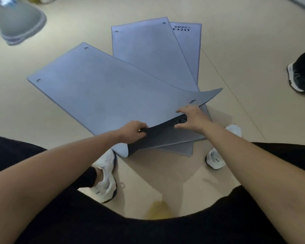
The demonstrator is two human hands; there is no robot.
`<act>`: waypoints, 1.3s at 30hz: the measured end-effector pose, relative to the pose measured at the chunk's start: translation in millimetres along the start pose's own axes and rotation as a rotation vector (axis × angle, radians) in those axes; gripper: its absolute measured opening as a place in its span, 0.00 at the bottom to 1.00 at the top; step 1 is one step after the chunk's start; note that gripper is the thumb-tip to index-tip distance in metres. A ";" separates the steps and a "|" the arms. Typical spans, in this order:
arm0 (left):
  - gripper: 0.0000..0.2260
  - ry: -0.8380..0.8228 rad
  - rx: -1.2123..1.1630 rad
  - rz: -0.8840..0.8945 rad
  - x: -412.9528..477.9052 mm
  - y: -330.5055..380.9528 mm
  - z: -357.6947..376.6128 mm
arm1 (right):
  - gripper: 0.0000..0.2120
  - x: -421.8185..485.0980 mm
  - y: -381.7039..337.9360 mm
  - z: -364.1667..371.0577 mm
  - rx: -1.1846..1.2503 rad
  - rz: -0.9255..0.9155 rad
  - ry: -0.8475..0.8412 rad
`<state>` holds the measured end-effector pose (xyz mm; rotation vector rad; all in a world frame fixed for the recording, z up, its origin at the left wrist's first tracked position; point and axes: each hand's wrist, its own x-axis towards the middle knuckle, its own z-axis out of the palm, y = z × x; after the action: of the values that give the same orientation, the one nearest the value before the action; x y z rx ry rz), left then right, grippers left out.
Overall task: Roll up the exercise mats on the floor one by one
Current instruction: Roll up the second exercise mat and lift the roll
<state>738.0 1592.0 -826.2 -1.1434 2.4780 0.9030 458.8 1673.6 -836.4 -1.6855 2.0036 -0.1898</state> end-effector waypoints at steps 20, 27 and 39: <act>0.08 0.275 -0.236 -0.376 -165.0 -175.0 -75.8 | 0.17 103.9 -100.6 7.7 -0.176 -0.398 0.205; 0.15 0.388 0.018 -0.426 -141.7 -174.3 -52.6 | 0.15 100.0 -147.9 34.3 -0.178 -0.452 0.066; 0.22 -0.106 -0.173 -0.184 -71.9 -131.4 33.5 | 0.11 76.9 -133.1 75.1 -0.145 -0.227 -0.378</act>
<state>883.8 1590.7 -874.2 -1.3167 2.2042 1.1090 603.1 1587.3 -867.3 -1.8753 1.5804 0.1901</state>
